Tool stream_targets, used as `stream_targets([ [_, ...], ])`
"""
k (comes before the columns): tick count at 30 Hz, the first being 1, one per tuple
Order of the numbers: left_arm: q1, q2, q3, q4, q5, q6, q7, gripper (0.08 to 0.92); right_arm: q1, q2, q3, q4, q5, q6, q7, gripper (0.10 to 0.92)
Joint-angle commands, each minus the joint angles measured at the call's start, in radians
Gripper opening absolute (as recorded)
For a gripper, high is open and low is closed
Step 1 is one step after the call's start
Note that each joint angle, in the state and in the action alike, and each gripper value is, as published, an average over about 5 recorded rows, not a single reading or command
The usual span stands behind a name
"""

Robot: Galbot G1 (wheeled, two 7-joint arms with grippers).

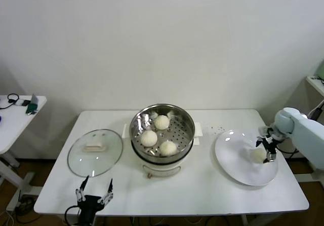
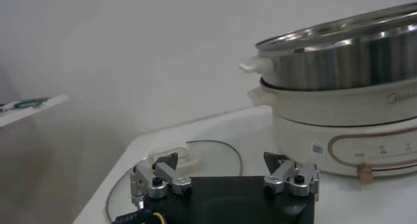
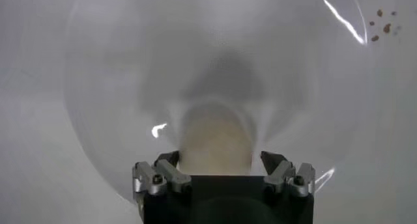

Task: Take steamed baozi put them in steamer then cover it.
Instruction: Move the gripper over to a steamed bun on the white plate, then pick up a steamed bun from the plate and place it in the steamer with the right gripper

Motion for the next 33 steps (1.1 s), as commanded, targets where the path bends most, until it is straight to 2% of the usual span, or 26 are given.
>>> stream_targets([
  [1, -0.003, 0.005, -0.011, 0.004, -0.009, 0.001, -0.001, 0.823, -0.008, 0.026, 0.002, -0.039, -0.011, 0.007, -0.008, 0.817],
  [11, -0.006, 0.006, -0.012, 0.007, -0.012, 0.0, -0.001, 0.823, 0.0, 0.026, 0.005, -0.049, -0.006, 0.013, -0.008, 0.727],
  [17, -0.006, 0.002, -0.008, 0.002, -0.012, -0.001, -0.001, 0.823, 0.054, 0.011, -0.05, -0.035, 0.095, -0.013, -0.002, 0.705],
  [25, -0.004, 0.0, 0.001, -0.005, -0.018, -0.007, 0.0, 0.823, 0.405, 0.011, -0.405, 0.045, 0.475, -0.128, 0.023, 0.702],
  [33, 0.001, 0.014, 0.034, -0.041, -0.028, 0.0, 0.003, 0.823, 0.842, 0.172, -0.836, 0.106, 0.888, -0.205, 0.053, 0.704],
])
